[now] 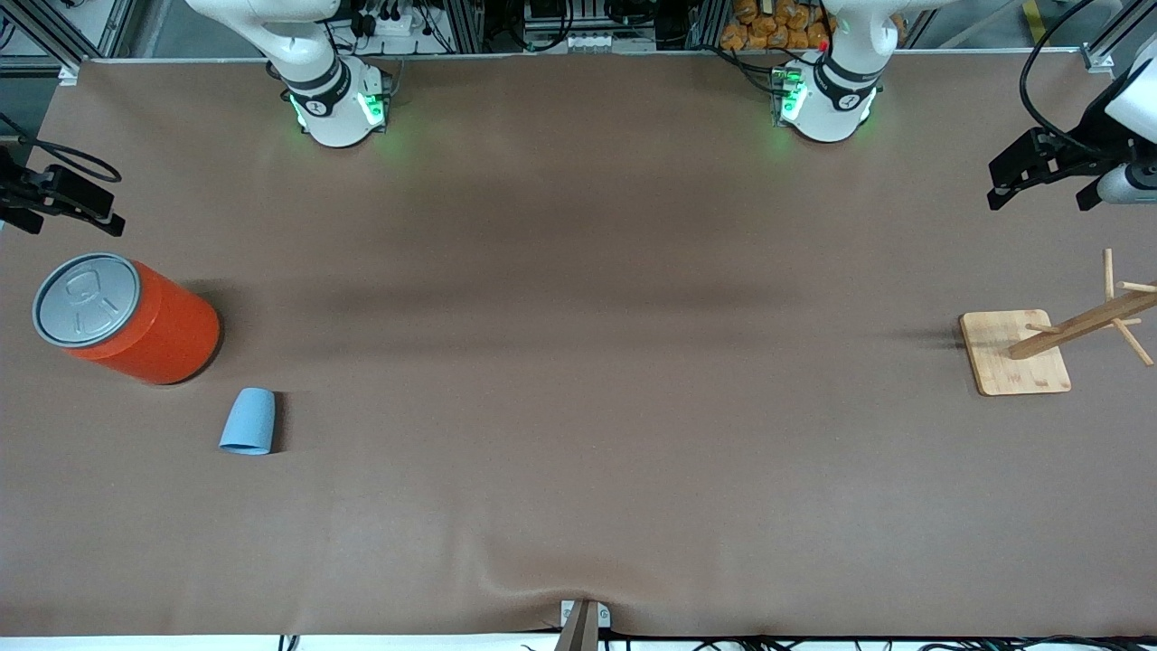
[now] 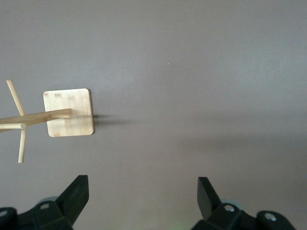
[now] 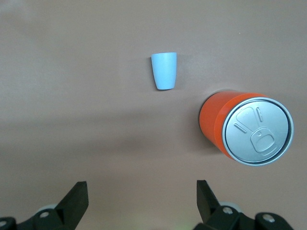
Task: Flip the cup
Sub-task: 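Reach the right gripper down toward the blue cup lying beside the can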
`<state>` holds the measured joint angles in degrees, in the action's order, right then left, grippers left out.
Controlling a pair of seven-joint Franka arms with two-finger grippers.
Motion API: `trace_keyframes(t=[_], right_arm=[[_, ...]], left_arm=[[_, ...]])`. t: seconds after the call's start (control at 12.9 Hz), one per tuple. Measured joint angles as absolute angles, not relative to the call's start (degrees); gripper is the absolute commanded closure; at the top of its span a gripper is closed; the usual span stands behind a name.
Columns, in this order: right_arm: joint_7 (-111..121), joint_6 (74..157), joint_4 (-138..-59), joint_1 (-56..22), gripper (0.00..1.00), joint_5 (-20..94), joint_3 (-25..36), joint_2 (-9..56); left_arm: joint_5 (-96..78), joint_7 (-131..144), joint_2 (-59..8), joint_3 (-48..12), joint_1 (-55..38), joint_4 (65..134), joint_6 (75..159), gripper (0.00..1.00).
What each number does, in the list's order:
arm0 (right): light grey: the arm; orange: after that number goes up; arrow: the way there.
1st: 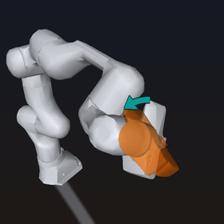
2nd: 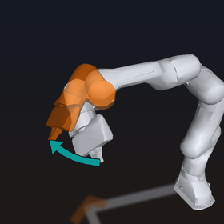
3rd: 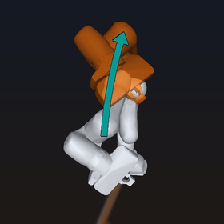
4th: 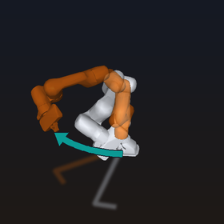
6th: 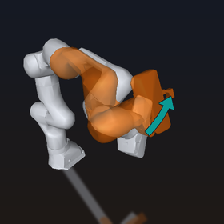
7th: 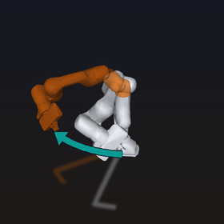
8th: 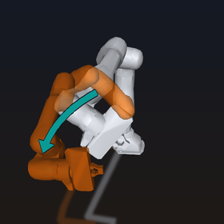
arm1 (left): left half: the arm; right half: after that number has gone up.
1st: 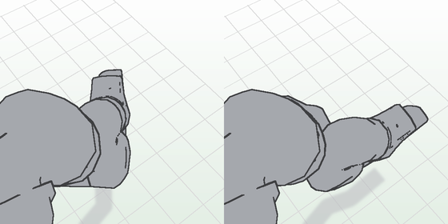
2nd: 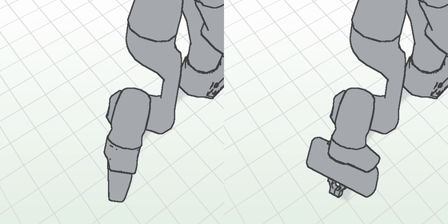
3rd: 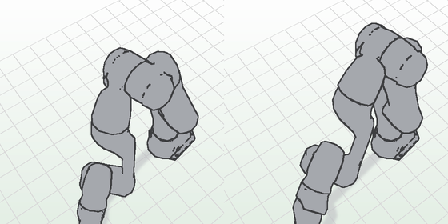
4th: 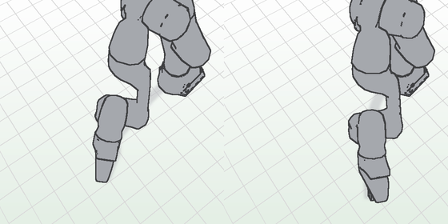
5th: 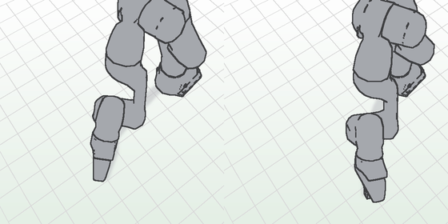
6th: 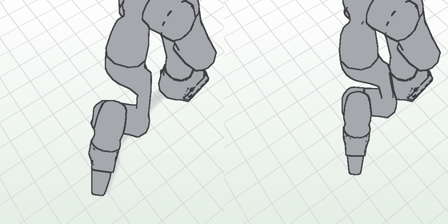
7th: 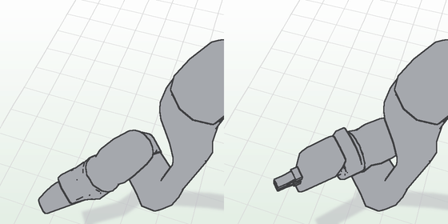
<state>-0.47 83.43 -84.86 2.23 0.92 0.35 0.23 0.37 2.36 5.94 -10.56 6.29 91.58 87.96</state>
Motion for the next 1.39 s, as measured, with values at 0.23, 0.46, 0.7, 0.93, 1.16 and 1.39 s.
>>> trace_keyframes(t=[0.23,0.46,0.7,0.93,1.16,1.39], right_arm=[[-0.5,83.4,-84.9,2.2,0.00,0.9,0.3,0.2],[-0.5,83.4,-84.9,2.2,0.00,0.9,0.3,0.2],[-0.3,83.5,-84.9,1.9,0.00,0.9,0.3,0.5],[-0.3,86.4,-85.1,-0.5,0.00,0.9,0.1,3.7],[-0.3,90.3,-85.1,-3.4,0.00,0.9,0.1,8.3],[-0.3,90.6,-85.0,-5.9,0.00,0.9,0.0,11.1]], left_arm=[[0.4,2.4,5.9,-10.4,6.3,91.3,86.9,0.00],[1.0,2.4,5.9,-10.2,6.5,90.4,85.5,0.00],[1.2,2.4,5.9,-10.1,7.8,89.5,85.3,0.00],[1.2,2.4,5.9,-10.1,8.9,88.6,84.5,0.00],[1.2,2.4,5.9,-10.1,9.2,88.5,84.0,0.00],[1.2,2.4,5.8,-10.5,9.2,88.5,83.9,0.00]])
